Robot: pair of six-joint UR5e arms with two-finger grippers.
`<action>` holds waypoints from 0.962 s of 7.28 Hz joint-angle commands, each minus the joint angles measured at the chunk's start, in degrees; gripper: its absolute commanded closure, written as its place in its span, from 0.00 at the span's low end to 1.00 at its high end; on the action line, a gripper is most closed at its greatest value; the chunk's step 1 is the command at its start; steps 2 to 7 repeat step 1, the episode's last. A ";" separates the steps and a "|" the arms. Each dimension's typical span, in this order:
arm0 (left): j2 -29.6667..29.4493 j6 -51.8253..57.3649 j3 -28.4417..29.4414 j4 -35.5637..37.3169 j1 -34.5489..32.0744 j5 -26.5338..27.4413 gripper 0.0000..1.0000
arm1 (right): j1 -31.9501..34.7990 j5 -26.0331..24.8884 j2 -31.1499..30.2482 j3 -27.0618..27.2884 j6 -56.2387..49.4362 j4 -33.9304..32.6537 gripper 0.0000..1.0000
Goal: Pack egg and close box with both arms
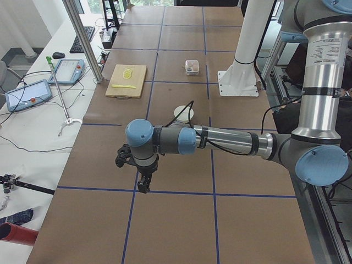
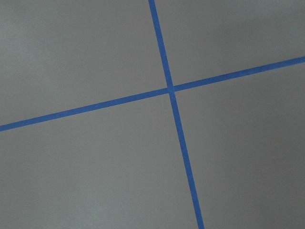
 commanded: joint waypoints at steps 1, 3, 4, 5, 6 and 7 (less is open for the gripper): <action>0.00 0.00 -0.12 -0.07 -0.02 0.02 0.00 | 0.00 0.00 0.05 0.02 0.00 0.03 0.00; 0.00 0.00 -0.12 -0.07 -0.02 0.02 0.00 | 0.00 0.00 0.05 0.02 0.00 0.03 0.00; 0.00 0.00 -0.12 -0.07 -0.02 0.02 0.00 | 0.00 0.00 0.05 0.02 0.00 0.03 0.00; 0.00 0.00 -0.12 -0.07 -0.02 0.02 0.00 | 0.00 0.00 0.05 0.02 0.00 0.03 0.00; 0.00 0.00 -0.12 -0.07 -0.02 0.02 0.00 | 0.00 0.00 0.05 0.02 0.00 0.03 0.00; 0.00 0.00 -0.12 -0.07 -0.02 0.02 0.00 | 0.00 0.00 0.05 0.02 0.00 0.03 0.00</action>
